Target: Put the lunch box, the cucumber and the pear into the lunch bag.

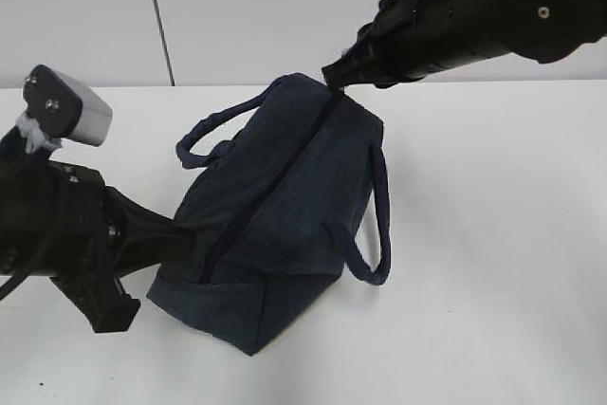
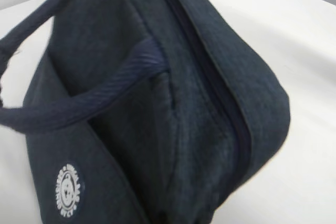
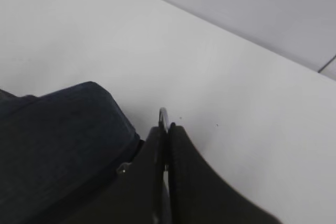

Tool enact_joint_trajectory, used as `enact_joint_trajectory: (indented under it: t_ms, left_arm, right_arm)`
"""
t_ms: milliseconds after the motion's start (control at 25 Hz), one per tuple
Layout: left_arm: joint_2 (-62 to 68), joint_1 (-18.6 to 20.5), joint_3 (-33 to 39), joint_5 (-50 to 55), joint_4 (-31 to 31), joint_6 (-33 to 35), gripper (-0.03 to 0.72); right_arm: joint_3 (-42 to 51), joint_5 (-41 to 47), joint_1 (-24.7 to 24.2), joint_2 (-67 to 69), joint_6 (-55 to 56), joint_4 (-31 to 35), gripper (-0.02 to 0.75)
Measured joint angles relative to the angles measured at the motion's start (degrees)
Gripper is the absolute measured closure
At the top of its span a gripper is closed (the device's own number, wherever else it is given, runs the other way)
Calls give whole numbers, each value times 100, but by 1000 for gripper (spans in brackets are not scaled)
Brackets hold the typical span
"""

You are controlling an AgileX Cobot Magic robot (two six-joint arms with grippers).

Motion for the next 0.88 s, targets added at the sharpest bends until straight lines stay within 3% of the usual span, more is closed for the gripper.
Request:
enact_joint_trajectory:
  t_ms: [200,440,520,640,720,880]
  left_arm:
    - [-43,358,11,-216,-21,-517,700]
    - [-43,795,11,76,-72,-579,682]
    - [-92,820,11,219,4,-584,621]
    - [-289,856,59,368,143,-603,435]
    - [-559,858,66,421,136,-603,351]
    - [-1207,858,-160,225,103,-605,305]
  right_arm:
    - [-25,350,-333,146,42,294,732]
    - [-37,389,-388,167,17,582,732]
    - [-37,397,-377,167,-61,620,732]
    - [-47,402,-425,167,-287,737,732]
    - [-47,402,-439,167,-552,1005,732]
    - [-47,402,-439,167,-1057,1553,732]
